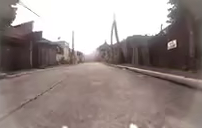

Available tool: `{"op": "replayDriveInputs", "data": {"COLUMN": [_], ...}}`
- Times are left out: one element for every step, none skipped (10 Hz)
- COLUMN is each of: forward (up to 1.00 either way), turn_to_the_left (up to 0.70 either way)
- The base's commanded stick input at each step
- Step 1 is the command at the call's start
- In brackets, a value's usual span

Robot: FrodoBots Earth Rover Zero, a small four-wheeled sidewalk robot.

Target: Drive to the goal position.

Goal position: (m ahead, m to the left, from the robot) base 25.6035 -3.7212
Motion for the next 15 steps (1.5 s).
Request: {"op": "replayDriveInputs", "data": {"forward": [0.70, 0.70, 0.70, 0.70, 0.70, 0.70, 0.70, 0.70, 0.70, 0.70, 0.70, 0.70, 0.70, 0.70, 0.70], "turn_to_the_left": [0.01, 0.01, 0.01, 0.01, 0.01, 0.01, 0.01, 0.01, 0.01, 0.01, 0.01, 0.01, 0.01, 0.01, 0.01]}}
